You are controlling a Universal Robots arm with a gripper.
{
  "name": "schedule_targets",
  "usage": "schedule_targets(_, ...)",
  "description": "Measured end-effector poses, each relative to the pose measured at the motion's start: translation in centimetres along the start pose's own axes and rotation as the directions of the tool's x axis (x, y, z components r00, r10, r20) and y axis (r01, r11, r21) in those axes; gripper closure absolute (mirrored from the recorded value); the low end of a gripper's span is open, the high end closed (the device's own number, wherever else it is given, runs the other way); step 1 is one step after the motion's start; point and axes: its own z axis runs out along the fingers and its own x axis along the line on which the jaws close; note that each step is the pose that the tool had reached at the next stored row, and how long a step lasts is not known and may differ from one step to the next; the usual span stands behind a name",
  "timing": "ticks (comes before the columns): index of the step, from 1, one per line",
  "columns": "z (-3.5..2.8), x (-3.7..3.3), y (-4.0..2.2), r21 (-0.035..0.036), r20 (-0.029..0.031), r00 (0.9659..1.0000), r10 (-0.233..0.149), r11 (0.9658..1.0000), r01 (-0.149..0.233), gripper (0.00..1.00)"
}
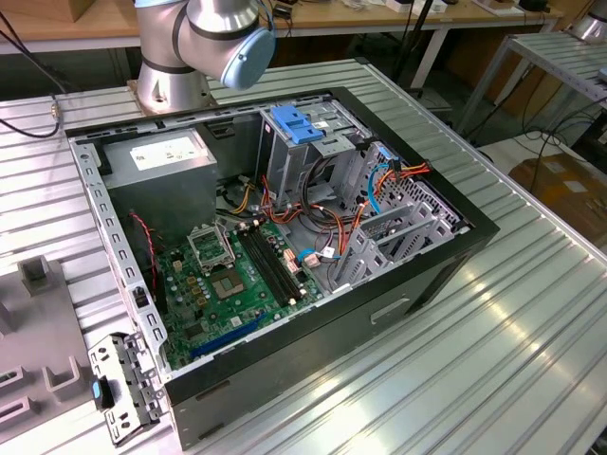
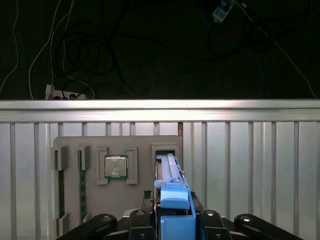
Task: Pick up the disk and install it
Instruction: 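Pick up the disk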
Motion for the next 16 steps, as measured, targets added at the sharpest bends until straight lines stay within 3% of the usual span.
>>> schedule_targets(16,-1.80,0.00,0.00,0.0000,0.0000,1.0000,0.000,1.0000,0.000,0.63)
